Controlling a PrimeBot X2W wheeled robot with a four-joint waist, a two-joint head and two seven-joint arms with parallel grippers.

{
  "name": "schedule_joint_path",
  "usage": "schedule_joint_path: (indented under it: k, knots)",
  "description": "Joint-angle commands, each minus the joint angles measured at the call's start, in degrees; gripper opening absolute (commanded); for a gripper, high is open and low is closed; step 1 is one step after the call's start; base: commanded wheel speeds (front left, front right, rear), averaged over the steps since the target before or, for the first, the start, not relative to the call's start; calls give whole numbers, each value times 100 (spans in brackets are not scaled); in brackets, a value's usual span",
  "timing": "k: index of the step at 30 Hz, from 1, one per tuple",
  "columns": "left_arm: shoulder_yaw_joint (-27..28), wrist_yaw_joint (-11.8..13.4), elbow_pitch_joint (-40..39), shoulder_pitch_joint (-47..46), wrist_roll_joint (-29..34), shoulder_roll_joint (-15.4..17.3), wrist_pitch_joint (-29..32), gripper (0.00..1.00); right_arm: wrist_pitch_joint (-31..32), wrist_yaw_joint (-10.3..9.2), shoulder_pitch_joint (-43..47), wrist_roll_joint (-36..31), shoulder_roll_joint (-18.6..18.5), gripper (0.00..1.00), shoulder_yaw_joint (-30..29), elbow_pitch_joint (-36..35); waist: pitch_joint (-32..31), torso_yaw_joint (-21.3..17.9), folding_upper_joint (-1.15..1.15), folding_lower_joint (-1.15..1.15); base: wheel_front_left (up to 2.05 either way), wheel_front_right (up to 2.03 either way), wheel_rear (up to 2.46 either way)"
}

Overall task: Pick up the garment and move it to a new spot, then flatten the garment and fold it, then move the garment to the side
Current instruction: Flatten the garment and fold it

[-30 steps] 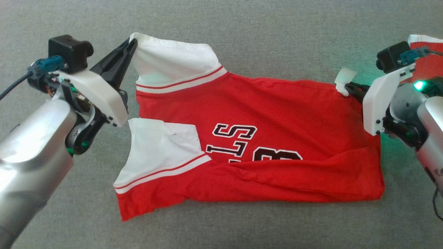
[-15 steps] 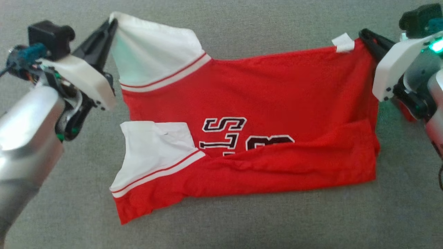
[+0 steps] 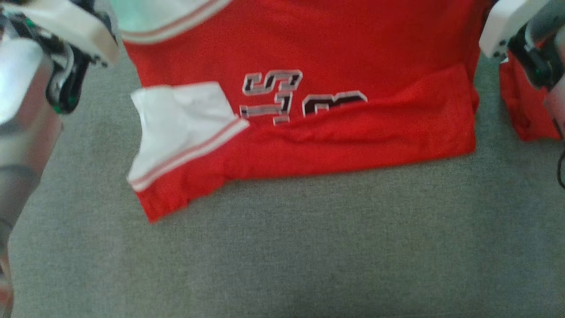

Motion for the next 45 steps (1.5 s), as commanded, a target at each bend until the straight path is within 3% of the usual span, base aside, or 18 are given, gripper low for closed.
schedule_joint_path:
  k: [1,9,15,25,30,38,45]
  knots:
    - [288,-2,53,-409,70,165,-129,0,-165,-5,-147,-41,42,0,-58,-4,34,-10,0,-1,0,0,0]
    - [134,-321,480,-348,72,-132,-394,0,-599,-5,-42,125,164,0,82,505,-124,128,0,-1,0,0,0]
    - [-134,-464,252,167,-121,-41,-282,0,-583,-5,407,542,3,0,324,559,-401,266,0,-1,0,0,0]
    - [-686,-494,-1056,1068,-554,725,372,0,-225,-5,1090,1175,-425,0,909,157,-866,360,0,-1,0,0,0]
    - [-837,-477,-1853,1555,-767,1256,760,0,240,-5,1450,1643,-732,0,1293,-320,-1098,333,0,-1,0,0,0]
    - [-969,-177,-2971,2095,-1099,1883,1359,0,964,-5,1720,2207,-1151,0,1715,-921,-1338,272,0,-1,0,0,0]
    - [-1085,58,-3401,2332,-1174,2090,1616,0,1407,-5,1819,2429,-1311,0,1957,-1164,-1359,218,0,-1,0,0,0]
